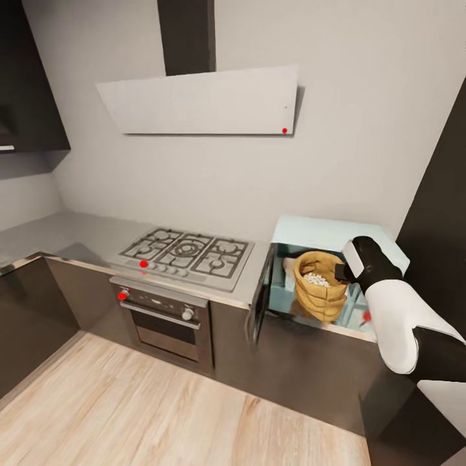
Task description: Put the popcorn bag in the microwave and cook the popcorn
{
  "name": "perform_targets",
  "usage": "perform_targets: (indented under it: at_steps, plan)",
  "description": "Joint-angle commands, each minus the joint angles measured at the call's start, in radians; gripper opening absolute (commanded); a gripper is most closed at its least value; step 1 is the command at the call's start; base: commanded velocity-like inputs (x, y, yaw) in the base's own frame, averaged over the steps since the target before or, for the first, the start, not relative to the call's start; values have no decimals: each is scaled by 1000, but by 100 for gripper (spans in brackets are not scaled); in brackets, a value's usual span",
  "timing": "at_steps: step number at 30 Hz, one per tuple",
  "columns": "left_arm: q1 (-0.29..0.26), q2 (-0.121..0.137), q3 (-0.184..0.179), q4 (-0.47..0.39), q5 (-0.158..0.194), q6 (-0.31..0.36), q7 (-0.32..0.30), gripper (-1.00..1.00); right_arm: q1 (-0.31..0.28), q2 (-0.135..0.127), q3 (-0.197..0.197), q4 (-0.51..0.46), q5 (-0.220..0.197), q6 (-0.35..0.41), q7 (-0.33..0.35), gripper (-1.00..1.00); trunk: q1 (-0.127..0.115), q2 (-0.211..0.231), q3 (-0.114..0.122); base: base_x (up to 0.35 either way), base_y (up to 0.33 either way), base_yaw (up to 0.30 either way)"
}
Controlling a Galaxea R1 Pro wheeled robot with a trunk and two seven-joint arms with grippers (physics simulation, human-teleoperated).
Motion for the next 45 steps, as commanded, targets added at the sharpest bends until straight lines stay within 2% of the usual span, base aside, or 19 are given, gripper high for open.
perform_targets:
  at_steps: [1, 14, 22, 45]
  plan:
    - [-1, 0, 4, 0, 0, -3, 1, 100, -1, 0, -2, 0, -3, 3, -5, -100, 1, -2, -2, 212, -291, 0]
    - [-1, 0, 4, 0, 0, -3, 1, 100, 8, 3, -1, 9, -3, 2, -5, -100, 1, -2, -2, 41, -57, 0]
    - [-1, 0, 4, 0, 0, -3, 1, 100, 10, 3, 0, 60, -2, -52, -5, -100, 1, -2, -2, 0, 0, 0]
    - [-1, 0, 4, 0, 0, -3, 1, 100, 9, 1, 0, 62, -2, -54, -5, -100, 1, -2, -2, 15, 0, 0]
